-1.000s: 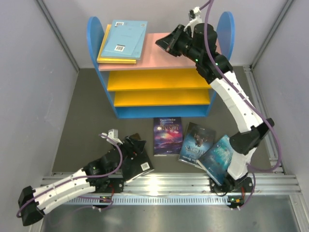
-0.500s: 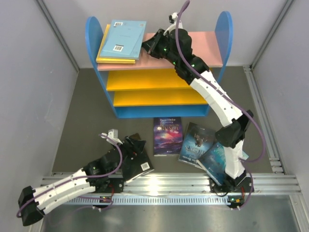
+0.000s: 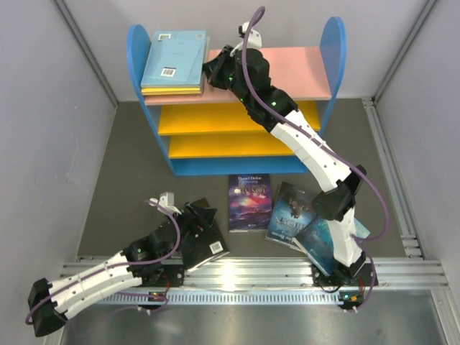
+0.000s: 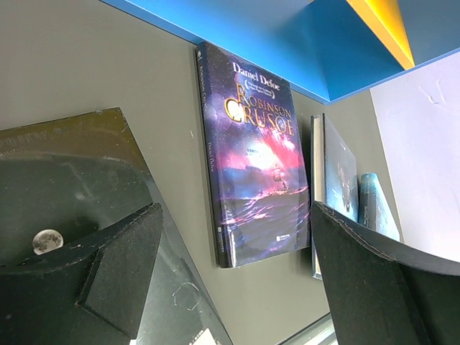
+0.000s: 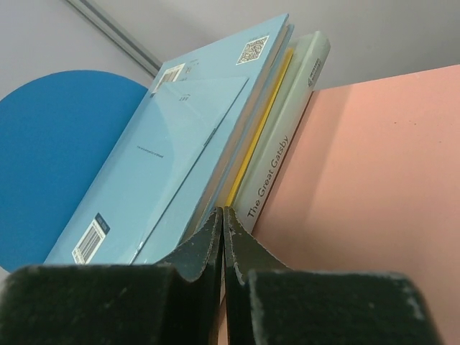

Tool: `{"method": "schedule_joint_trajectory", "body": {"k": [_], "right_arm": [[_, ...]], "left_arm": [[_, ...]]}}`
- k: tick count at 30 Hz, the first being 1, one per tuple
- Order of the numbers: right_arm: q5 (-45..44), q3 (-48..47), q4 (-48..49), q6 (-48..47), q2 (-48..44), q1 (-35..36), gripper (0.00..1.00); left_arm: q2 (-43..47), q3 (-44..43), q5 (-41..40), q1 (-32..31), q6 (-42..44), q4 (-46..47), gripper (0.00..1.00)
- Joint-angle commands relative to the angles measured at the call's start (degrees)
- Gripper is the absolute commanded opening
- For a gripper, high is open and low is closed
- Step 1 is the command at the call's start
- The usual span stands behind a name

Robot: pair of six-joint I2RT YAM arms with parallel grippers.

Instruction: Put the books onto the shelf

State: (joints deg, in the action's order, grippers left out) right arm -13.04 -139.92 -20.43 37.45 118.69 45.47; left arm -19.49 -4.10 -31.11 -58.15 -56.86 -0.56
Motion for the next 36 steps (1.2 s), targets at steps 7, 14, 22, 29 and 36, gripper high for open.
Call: {"method": "schedule_joint_trajectory", "body": {"k": [7,14,22,29,36], "right_arm": [[-0.5,8.9,-0.7,-1.8,-8.0,-0.8,0.32],[-12.1,25.4,1.9,-8.0,-24.4,-3.8,1.0],[-11.1,43.0,4.1,-11.2,-42.1,-3.9,1.0],[-2.3,68.9,6.8,-10.2,-63.7,-3.1,1.0],[0.9,90.1,2.4,-3.8,-80.9,6.7,1.0]], "left_arm": [[2.6,0.8,-1.1,0.1,-0.4,-2.3,0.88],[1.8,0.5,-1.3,0.1,-0.6,-2.3,0.88],[1.6,0.2,-1.6,0.1,-0.4,-2.6,0.89],[1.2,-0.1,-2.4,0.1,-0.6,-3.0,0.89],[-2.5,-1.3,-2.3,0.1,-0.1,-2.0,0.92]]}}
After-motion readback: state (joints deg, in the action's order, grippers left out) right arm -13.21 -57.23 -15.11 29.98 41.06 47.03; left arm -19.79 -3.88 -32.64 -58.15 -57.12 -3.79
